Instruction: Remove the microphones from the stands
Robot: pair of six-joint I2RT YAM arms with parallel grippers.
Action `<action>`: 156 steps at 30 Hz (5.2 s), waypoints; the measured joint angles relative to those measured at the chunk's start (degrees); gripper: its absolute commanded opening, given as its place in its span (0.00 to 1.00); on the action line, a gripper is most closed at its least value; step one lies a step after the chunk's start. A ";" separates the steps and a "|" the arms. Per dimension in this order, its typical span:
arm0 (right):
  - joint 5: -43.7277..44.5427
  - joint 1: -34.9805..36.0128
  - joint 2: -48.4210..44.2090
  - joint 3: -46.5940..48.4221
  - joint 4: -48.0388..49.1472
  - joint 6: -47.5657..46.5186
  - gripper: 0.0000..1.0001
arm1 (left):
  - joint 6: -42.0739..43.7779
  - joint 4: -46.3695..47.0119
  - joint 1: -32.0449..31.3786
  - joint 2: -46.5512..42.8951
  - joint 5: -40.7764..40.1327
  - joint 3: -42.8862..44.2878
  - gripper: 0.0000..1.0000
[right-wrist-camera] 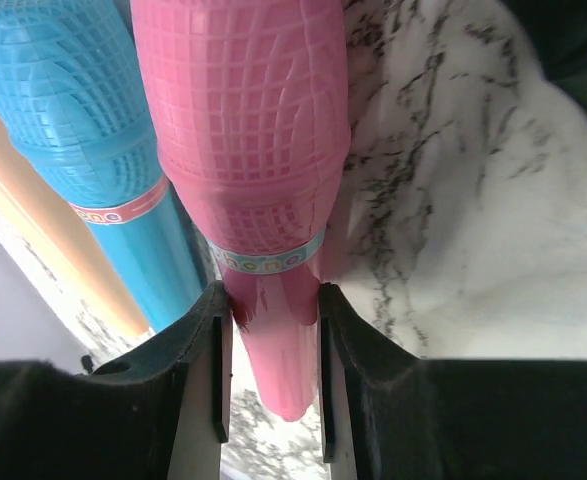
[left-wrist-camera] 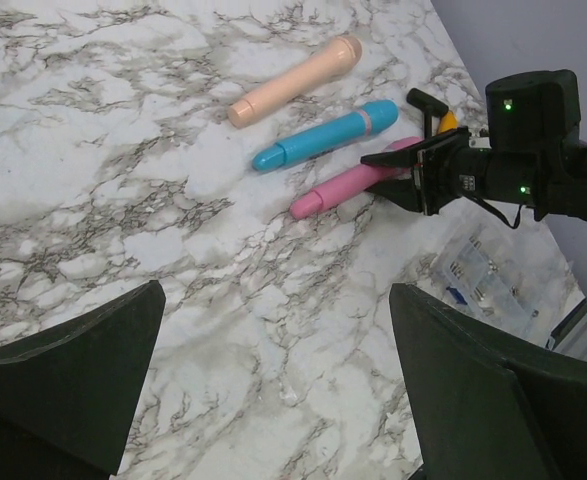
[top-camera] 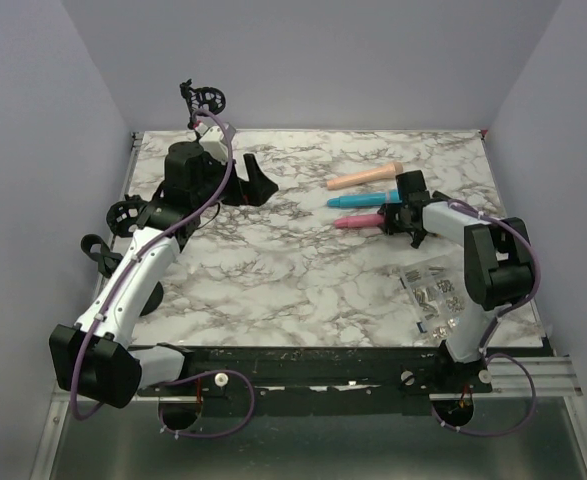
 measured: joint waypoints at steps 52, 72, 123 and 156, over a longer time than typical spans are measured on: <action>-9.84 23.45 -24.87 -22.23 20.41 -57.72 1.00 | -2.97 5.49 6.21 2.29 5.16 -3.13 0.96; -11.98 26.38 -38.38 -34.32 36.61 -62.58 1.00 | -17.33 19.06 21.27 6.19 8.41 0.70 0.96; -9.05 29.18 -37.90 -35.36 38.49 -63.60 1.00 | -53.35 34.73 23.50 48.76 4.46 31.30 0.43; -3.13 29.18 -47.93 -34.18 28.92 -59.45 1.00 | -47.21 36.46 -4.52 -7.26 9.40 -26.53 0.49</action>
